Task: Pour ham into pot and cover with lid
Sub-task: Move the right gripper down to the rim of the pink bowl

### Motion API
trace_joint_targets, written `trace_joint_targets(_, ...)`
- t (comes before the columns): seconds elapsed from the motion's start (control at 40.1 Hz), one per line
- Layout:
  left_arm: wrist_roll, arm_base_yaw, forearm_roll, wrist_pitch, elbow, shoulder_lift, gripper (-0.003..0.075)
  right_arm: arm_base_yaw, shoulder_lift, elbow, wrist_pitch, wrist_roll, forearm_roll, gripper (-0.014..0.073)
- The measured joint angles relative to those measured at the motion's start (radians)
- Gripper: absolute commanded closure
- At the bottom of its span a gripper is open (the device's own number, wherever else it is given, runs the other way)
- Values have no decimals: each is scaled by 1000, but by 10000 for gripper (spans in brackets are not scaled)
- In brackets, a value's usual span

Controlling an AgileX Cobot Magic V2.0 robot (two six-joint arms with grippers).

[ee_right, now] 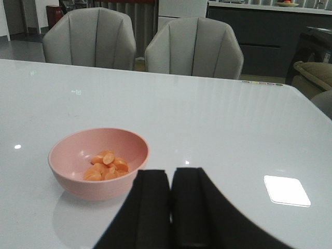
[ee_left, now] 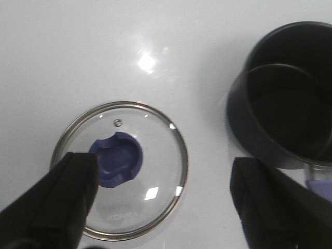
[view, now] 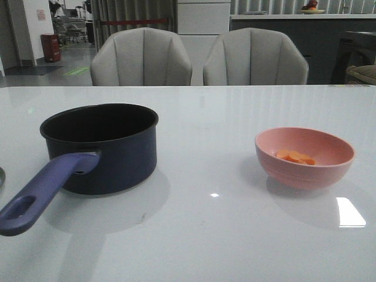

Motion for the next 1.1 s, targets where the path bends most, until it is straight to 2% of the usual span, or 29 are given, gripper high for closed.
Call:
trace_joint_targets(0.15, 0, -62, -2, -32, 74, -180, 168, 0, 0, 0, 0, 0, 0, 448)
trace_joint_targets(0.374, 0, -75, -4, -116, 236, -473, 168, 0, 0, 0, 0, 0, 0, 448)
trace_joint_targets(0.674, 0, -204, 44, -168, 434, -786, 168, 0, 0, 0, 0, 0, 0, 448)
trace_joint_targets(0.924, 0, -209, 47, -202, 592, -1004, 168, 0, 0, 0, 0, 0, 0, 448)
trace_joint_targets(1.098, 0, -209, 41, -248, 615, -1063, 168, 0, 0, 0, 0, 0, 0, 448)
